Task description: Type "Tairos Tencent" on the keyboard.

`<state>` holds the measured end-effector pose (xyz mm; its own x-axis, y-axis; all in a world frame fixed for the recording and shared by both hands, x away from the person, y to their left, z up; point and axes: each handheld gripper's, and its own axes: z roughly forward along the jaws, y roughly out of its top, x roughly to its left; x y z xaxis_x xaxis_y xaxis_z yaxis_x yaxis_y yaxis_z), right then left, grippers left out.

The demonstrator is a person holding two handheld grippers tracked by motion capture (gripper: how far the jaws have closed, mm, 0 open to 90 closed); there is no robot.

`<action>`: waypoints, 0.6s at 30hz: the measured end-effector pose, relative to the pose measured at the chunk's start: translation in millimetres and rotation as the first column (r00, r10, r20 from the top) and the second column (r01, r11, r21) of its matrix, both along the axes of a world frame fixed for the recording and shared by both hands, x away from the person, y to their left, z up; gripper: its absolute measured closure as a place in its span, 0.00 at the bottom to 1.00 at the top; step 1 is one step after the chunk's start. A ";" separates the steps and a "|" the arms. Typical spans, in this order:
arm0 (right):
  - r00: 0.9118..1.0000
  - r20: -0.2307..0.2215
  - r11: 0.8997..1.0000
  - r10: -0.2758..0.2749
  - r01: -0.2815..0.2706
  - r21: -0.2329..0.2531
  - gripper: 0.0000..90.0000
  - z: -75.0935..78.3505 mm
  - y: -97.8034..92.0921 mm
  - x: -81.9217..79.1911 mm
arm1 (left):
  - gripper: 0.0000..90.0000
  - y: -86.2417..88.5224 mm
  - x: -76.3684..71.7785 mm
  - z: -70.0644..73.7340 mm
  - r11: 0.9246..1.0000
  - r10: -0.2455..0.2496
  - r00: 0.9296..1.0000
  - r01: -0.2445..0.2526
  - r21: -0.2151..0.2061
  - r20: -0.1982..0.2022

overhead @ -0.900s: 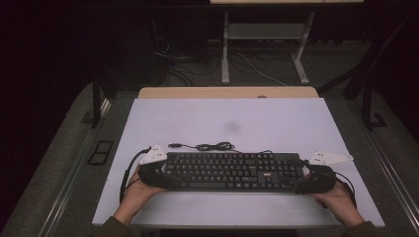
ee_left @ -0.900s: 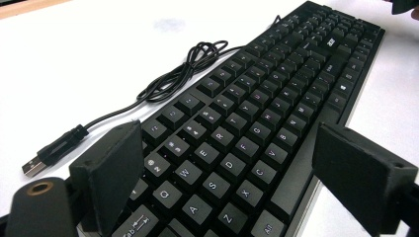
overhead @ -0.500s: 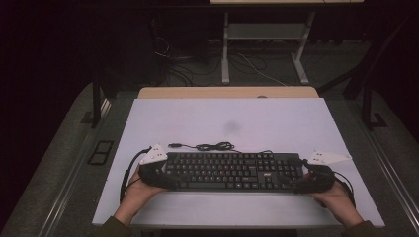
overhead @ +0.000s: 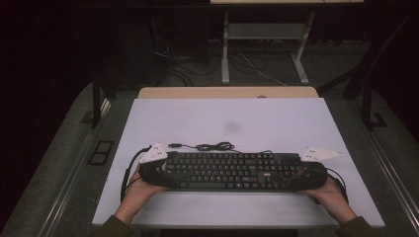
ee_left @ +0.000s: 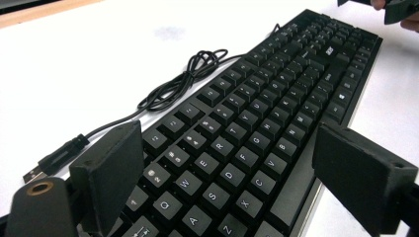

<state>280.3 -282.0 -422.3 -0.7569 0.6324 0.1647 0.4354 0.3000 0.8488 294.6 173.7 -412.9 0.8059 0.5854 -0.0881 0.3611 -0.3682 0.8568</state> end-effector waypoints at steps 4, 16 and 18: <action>1.000 0.003 1.000 0.029 -0.029 -0.006 0.20 1.4 11.4 3.0 | 0.13 1.1 -0.3 -0.4 1.000 -0.002 1.000 0.002 0.000 0.005; 0.998 -0.014 0.998 0.057 -0.057 -0.003 0.21 -0.3 31.3 10.1 | 0.13 -0.5 0.8 -2.4 1.000 -0.011 1.000 0.011 -0.008 0.001; 0.998 -0.014 0.998 0.063 -0.064 -0.009 0.21 -0.2 34.4 10.6 | 0.13 -1.1 1.1 -2.6 1.000 -0.016 1.000 0.016 -0.007 0.001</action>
